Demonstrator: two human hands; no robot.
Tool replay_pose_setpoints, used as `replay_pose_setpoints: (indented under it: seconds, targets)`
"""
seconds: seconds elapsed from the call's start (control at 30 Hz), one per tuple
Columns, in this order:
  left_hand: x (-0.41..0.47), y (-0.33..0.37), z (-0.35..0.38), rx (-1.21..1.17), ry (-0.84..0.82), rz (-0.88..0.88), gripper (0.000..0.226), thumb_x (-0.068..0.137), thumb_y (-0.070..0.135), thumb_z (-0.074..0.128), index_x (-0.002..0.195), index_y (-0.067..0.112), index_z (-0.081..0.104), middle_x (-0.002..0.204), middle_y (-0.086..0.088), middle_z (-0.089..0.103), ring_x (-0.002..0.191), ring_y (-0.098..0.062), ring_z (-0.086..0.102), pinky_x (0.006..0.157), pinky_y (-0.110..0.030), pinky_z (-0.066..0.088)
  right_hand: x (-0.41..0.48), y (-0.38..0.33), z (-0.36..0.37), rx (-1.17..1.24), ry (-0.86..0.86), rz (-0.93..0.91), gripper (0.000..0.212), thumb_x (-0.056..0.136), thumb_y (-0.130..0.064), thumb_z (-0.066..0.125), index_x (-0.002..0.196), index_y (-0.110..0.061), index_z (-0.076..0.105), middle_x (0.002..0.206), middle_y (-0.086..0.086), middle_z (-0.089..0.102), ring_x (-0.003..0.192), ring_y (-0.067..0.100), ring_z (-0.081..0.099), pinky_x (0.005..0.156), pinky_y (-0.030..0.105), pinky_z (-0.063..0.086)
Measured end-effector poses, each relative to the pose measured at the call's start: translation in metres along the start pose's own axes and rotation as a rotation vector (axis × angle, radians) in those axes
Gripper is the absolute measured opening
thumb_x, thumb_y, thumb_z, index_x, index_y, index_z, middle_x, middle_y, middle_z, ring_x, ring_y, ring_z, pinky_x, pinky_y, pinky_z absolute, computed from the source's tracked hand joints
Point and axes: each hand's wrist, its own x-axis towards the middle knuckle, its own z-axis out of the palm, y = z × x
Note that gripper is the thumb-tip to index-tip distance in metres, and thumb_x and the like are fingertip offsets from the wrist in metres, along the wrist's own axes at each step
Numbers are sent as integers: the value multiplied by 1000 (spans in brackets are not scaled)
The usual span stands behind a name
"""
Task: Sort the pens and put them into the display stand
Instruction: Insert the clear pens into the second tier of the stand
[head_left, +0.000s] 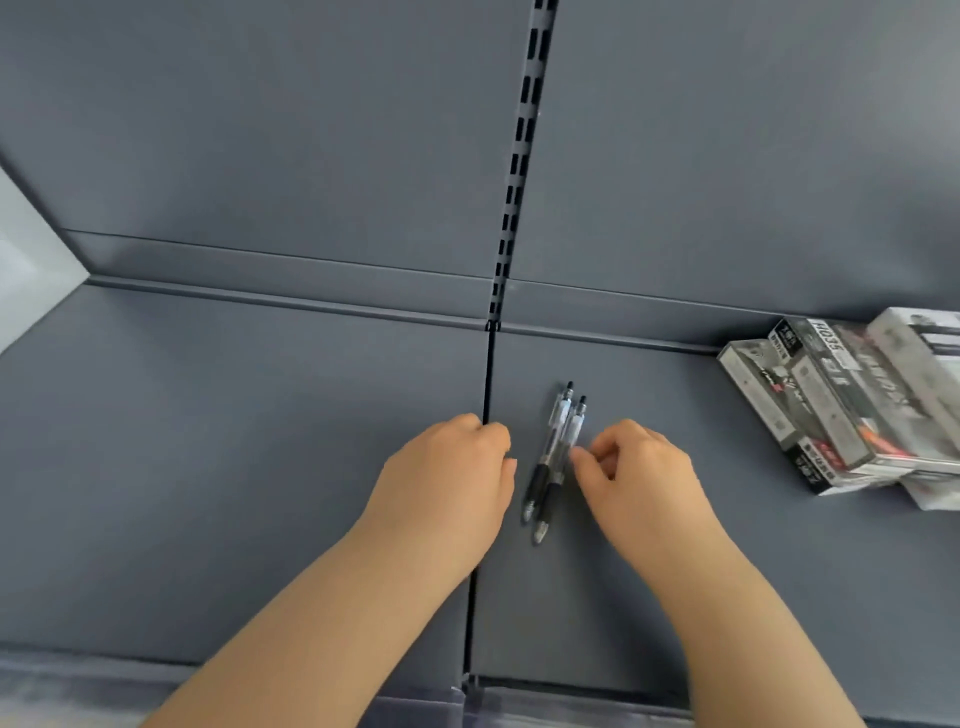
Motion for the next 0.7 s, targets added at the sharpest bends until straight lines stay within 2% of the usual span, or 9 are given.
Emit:
replay_pose_setpoints:
  seconds: [0.07,0.17,0.27,0.4,0.53,0.6,0.7]
  targets:
    - [13,15,5,25,-60,-47,24,98,35,39,103,18,55,101,3,53,93,-18,53,73,-31,46,10,-1,-1,-72,-116,-7,30,91,-39,52,80,-11,49,83,4,55,75,18,46,59,26,30]
    - [31,31,14,41,-125,-124,20,96,31,44,99,13,52,102,-1,52,93,-22,53,71,-33,42,20,-6,-5,-124,-211,-21,41,91,-41,48,67,-12,33,73,2,42,65,20,40,48,25,25]
    - [43,37,22,40,-168,-187,13,94,22,47,88,12,42,97,-6,52,81,-24,47,65,-33,37,26,-9,-8,-138,-274,1,34,90,-41,47,81,-9,40,74,1,40,70,23,42,55,28,30]
    - [54,33,22,29,-209,-219,25,91,22,54,74,11,39,73,-1,41,74,-22,48,58,-28,34,29,-9,-10,-90,-309,34,34,85,-44,50,82,-10,47,71,-1,46,65,20,46,47,26,30]
    - [67,34,13,3,-289,-200,40,88,22,55,57,11,34,57,-2,34,52,-17,34,45,-24,24,31,-11,-12,-85,-283,69,25,87,-36,46,79,-12,46,68,-1,44,59,16,40,45,23,29]
    - [73,38,11,27,-319,-212,47,89,24,55,53,11,29,54,-3,29,48,-16,27,44,-25,21,31,-11,-13,-95,-259,70,29,90,-34,44,69,-14,41,66,-2,42,56,14,36,44,22,27]
    - [76,38,11,26,-326,-234,46,91,23,52,53,11,30,55,-3,30,49,-16,29,44,-26,22,31,-12,-14,-98,-241,64,32,88,-33,45,63,-14,38,64,-1,43,54,14,36,45,21,28]
